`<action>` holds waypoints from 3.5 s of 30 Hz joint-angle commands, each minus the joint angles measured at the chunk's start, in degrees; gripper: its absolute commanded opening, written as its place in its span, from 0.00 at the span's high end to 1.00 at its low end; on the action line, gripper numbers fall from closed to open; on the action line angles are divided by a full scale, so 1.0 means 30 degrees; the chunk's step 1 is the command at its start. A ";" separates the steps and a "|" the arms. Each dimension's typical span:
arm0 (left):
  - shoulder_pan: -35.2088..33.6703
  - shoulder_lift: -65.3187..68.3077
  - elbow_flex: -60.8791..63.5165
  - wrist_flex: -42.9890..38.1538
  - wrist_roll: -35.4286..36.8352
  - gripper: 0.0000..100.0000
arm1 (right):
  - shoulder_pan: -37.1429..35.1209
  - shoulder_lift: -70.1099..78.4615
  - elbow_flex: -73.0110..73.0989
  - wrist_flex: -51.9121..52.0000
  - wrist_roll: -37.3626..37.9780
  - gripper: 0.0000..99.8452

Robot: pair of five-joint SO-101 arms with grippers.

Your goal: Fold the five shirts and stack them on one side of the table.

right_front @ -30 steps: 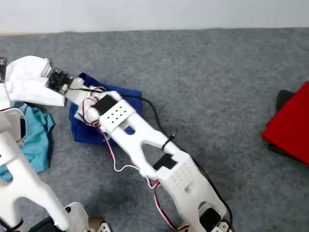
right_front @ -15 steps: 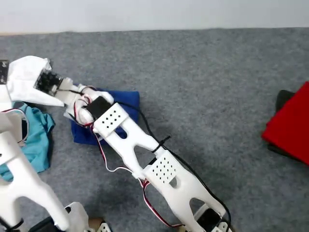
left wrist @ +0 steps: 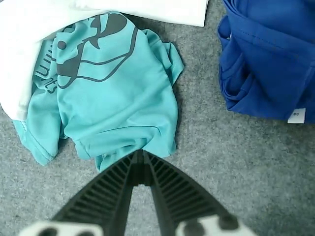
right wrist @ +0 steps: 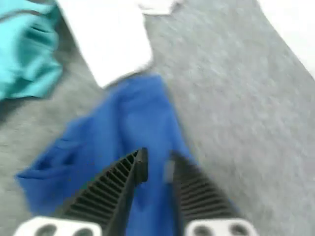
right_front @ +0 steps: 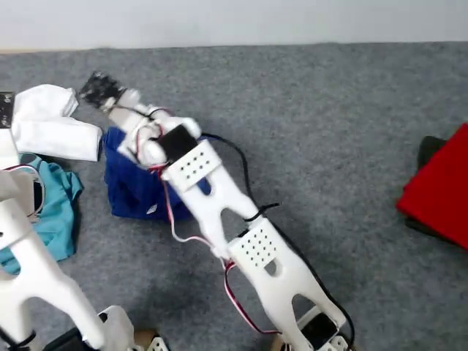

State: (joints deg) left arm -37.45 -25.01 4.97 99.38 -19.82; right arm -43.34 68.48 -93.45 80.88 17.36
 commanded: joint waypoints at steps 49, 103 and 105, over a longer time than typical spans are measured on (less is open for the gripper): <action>-0.0059 -0.0586 0.0513 0.0322 -0.0059 1.00 | 0.2212 -0.2066 -0.0762 0.7341 -0.0850 0.93; 0.0059 -0.0557 0.0542 -0.0469 -0.0117 1.00 | 0.0044 -0.8366 1.3890 0.7282 -0.2168 0.99; 0.0059 -0.0557 0.0542 -0.0469 -0.0117 1.00 | 0.0103 -0.8308 1.5590 0.6960 -0.2198 0.99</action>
State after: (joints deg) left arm -37.45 -25.01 6.81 98.77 -19.82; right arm -42.81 47.38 -51.60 100.48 11.47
